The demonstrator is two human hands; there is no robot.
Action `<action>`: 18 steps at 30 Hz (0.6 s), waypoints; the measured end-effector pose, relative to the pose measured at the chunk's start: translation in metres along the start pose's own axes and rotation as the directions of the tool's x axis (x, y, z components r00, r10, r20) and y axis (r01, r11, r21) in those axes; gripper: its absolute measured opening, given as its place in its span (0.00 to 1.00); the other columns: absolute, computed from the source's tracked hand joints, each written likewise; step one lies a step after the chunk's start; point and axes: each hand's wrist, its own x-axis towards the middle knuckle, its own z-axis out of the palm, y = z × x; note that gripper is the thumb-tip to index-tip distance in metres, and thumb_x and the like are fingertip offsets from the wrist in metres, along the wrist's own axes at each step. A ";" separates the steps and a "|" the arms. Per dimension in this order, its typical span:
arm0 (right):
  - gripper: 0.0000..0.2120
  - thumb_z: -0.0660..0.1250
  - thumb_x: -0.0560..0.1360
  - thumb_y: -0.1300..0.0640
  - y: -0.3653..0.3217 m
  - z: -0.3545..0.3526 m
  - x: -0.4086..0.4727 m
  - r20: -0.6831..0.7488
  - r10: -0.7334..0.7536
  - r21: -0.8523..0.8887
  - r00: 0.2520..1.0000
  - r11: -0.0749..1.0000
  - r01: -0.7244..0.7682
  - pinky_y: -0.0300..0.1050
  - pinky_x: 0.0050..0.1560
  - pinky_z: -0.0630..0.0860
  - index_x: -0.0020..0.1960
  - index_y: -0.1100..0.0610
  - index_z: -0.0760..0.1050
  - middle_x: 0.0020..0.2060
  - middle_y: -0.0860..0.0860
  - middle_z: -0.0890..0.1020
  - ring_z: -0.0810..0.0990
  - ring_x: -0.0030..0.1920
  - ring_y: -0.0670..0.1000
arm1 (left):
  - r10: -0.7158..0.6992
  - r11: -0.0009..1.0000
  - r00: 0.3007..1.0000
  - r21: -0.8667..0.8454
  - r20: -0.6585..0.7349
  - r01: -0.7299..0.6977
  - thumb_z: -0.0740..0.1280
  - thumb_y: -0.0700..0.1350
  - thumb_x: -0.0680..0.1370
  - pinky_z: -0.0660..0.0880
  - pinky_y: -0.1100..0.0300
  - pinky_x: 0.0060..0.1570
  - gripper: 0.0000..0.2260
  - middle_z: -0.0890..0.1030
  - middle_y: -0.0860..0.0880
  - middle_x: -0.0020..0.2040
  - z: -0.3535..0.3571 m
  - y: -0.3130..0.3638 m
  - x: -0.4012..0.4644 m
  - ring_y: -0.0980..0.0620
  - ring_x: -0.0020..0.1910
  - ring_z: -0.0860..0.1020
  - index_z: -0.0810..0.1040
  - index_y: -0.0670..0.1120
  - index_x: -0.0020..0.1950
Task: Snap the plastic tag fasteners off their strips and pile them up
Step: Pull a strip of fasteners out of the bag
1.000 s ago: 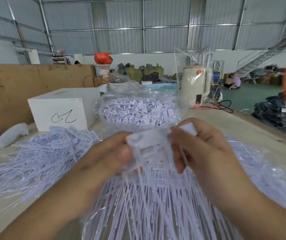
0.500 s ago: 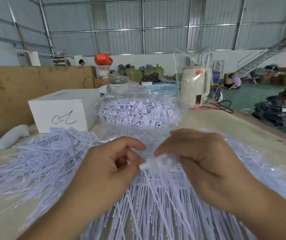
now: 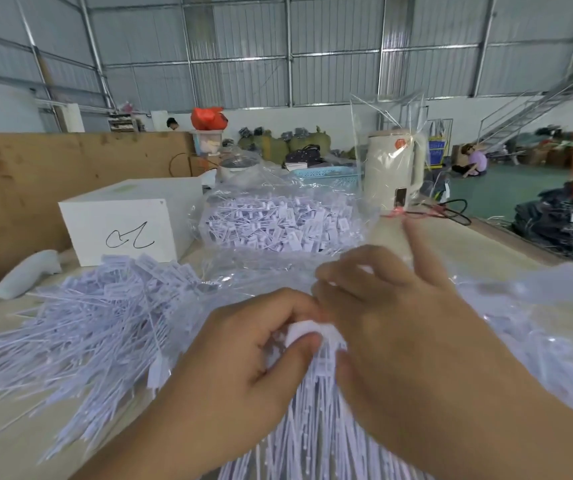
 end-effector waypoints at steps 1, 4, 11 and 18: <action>0.19 0.70 0.59 0.55 -0.002 0.002 0.000 0.032 -0.035 0.047 0.999 0.998 0.034 0.65 0.70 0.63 0.50 0.52 0.79 0.44 0.47 0.82 0.81 0.50 0.52 | -0.016 0.998 1.000 -0.057 -0.005 0.016 0.65 0.53 0.73 0.70 0.71 0.38 0.04 0.78 0.61 0.37 -0.001 0.000 0.000 0.60 0.38 0.76 0.77 0.58 0.46; 0.19 0.62 0.72 0.53 -0.001 0.004 0.001 0.201 -0.013 0.337 0.979 0.940 -0.057 0.27 0.67 0.58 0.61 0.44 0.62 0.46 0.43 0.78 0.74 0.51 0.47 | -0.053 0.975 0.998 -0.215 -0.017 0.049 0.67 0.51 0.72 0.72 0.71 0.44 0.08 0.83 0.61 0.45 -0.002 -0.003 -0.001 0.60 0.46 0.80 0.77 0.59 0.51; 0.04 0.59 0.71 0.61 0.024 0.011 0.004 0.047 0.035 0.594 0.998 0.802 -0.056 0.43 0.25 0.61 0.39 0.55 0.72 0.25 0.50 0.68 0.64 0.24 0.47 | -0.161 0.970 0.978 -0.162 0.132 0.182 0.69 0.67 0.68 0.71 0.63 0.49 0.23 0.82 0.57 0.45 -0.013 -0.027 0.000 0.60 0.48 0.80 0.72 0.66 0.61; 0.09 0.60 0.73 0.56 0.045 0.003 0.004 -0.016 0.134 0.791 0.991 0.608 -0.069 0.36 0.25 0.60 0.40 0.58 0.77 0.25 0.53 0.68 0.62 0.24 0.45 | -0.264 0.922 0.955 -0.256 0.133 0.291 0.70 0.60 0.67 0.71 0.59 0.46 0.13 0.79 0.50 0.39 -0.024 -0.051 0.002 0.53 0.41 0.78 0.81 0.55 0.47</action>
